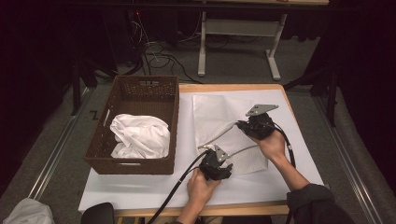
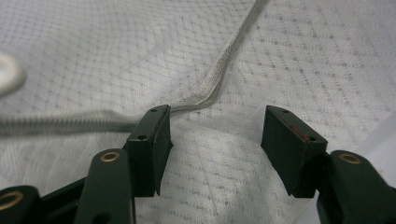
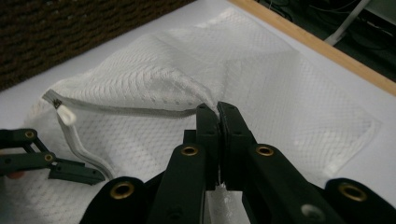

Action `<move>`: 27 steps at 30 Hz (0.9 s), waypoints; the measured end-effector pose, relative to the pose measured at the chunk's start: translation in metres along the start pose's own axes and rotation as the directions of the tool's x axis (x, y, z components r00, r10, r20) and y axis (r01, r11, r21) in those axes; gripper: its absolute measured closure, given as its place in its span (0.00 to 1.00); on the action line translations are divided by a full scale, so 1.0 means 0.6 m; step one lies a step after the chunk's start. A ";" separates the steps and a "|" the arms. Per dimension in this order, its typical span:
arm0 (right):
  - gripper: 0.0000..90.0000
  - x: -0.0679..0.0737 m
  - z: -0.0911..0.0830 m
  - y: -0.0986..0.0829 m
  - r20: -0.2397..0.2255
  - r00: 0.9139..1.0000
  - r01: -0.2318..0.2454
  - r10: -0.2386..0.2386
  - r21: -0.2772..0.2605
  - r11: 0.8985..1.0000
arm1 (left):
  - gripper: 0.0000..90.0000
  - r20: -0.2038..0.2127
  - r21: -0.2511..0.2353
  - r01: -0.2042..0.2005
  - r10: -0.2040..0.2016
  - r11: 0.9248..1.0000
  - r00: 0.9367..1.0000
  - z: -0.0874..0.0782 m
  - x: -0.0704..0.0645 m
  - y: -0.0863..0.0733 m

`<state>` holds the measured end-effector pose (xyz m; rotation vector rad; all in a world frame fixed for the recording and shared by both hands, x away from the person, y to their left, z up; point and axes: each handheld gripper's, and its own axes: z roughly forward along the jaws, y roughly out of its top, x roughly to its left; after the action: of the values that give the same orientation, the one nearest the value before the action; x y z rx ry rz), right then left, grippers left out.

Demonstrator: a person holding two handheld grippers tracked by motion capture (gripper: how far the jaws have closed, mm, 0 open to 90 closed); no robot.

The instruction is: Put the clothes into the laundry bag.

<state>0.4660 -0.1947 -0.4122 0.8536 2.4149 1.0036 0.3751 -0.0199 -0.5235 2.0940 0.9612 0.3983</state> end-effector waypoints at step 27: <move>0.99 0.004 -0.008 0.034 -0.020 0.999 0.027 -0.027 0.029 0.999 | 0.44 0.066 0.054 0.051 -0.055 0.997 0.996 -0.012 0.014 0.009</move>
<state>0.4693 -0.1842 -0.3943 0.8228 2.4563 0.9733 0.3795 -0.0122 -0.5152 2.1099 0.9950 0.2763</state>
